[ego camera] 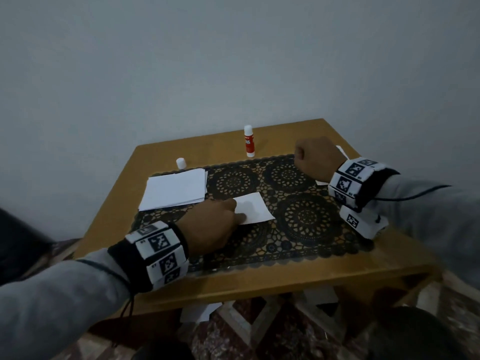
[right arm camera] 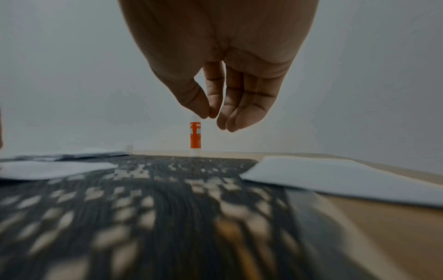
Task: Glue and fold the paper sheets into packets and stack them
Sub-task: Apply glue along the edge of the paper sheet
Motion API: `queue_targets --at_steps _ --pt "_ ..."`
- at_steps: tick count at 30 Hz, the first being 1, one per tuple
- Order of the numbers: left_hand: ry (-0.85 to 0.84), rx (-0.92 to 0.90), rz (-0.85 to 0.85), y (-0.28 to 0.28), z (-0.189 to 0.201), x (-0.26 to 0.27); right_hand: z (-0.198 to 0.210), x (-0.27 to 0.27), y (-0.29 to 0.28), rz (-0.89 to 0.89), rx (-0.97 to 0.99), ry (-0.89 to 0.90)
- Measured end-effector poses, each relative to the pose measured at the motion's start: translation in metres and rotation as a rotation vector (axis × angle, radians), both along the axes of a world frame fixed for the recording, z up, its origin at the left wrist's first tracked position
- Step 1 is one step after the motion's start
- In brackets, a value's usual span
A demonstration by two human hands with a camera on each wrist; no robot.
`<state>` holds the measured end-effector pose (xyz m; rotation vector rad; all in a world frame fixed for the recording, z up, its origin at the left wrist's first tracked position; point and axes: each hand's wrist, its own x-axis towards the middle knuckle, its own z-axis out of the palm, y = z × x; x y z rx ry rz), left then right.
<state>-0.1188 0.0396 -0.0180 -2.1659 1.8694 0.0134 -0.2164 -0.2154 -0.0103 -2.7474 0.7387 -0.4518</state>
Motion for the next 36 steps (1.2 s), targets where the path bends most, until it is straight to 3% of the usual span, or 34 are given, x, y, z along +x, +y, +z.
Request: queue_targets --at_steps 5,12,18,24,31,36 --pt "0.019 0.038 -0.036 0.006 -0.008 0.009 0.011 0.047 0.005 -0.005 0.031 -0.084" --pt "0.011 0.022 -0.023 -0.004 -0.010 0.011 0.003 0.114 0.013 -0.146 0.339 -0.020" --pt "0.044 0.013 -0.053 0.000 -0.015 0.007 -0.005 0.145 0.010 -0.119 0.263 0.013" --pt "0.227 0.110 0.047 0.016 -0.009 -0.013 0.005 0.143 0.013 -0.095 0.247 0.094" --pt "0.242 0.193 0.096 0.030 -0.006 -0.024 0.014 0.107 0.049 0.214 0.002 0.096" --pt "0.256 0.029 0.069 0.026 -0.005 -0.023 0.020 0.084 0.076 0.428 0.077 0.168"
